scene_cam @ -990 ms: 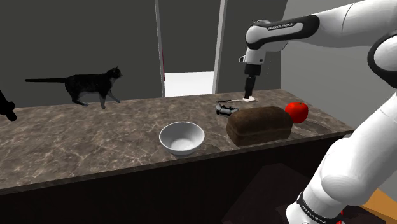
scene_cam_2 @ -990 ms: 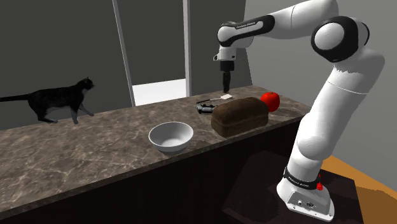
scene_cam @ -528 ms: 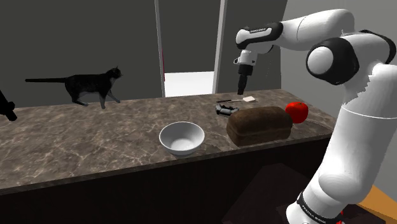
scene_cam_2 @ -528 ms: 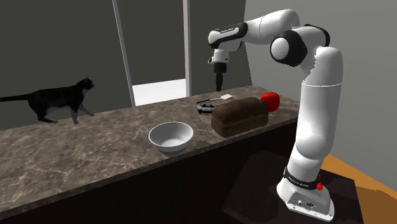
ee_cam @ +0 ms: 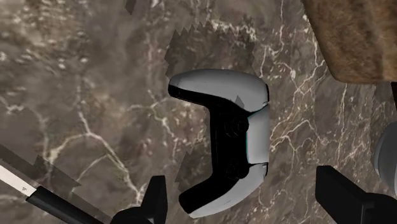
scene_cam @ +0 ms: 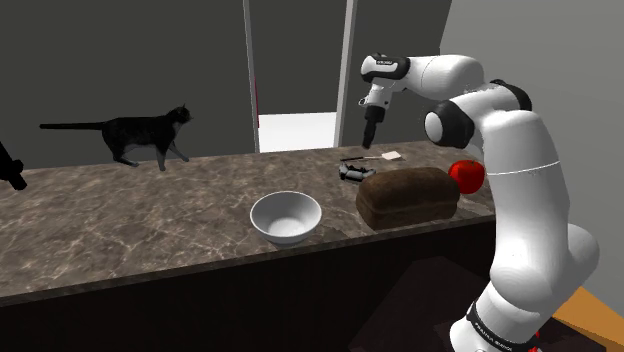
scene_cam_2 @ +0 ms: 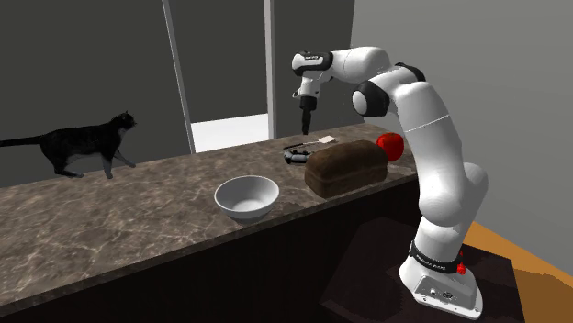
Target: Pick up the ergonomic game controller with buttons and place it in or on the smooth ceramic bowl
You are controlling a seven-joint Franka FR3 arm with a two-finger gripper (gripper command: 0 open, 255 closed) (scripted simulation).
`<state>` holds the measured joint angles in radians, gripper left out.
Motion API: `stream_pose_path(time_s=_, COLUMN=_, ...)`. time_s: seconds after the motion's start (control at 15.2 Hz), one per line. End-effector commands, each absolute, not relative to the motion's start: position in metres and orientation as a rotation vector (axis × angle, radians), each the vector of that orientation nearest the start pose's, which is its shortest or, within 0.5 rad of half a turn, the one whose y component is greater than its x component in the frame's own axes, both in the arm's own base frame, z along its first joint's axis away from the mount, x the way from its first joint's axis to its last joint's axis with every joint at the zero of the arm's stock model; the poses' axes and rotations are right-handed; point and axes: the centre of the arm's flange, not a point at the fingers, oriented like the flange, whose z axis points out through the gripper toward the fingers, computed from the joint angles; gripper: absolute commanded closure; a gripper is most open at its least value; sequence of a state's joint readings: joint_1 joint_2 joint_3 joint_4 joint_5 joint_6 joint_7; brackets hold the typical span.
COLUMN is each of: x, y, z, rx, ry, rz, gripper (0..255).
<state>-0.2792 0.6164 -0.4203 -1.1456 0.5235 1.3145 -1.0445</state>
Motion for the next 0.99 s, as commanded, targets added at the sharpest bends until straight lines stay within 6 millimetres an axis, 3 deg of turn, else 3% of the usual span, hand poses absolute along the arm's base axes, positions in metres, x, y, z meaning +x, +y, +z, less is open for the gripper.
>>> stream_pose_path(time_s=0.0, x=0.603, y=-0.322, z=0.435, rx=-2.591, ry=-0.527, rz=0.059, gripper=0)
stream_pose_path(time_s=0.4, x=0.599, y=-0.309, z=0.409, rx=-2.591, ry=-0.527, rz=0.059, gripper=0)
stream_pose_path(time_s=0.86, x=0.599, y=-0.309, z=0.409, rx=-2.591, ry=-0.527, rz=0.059, gripper=0)
stream_pose_path(time_s=0.92, x=0.599, y=-0.309, z=0.409, rx=-2.591, ry=-0.527, rz=0.059, gripper=255)
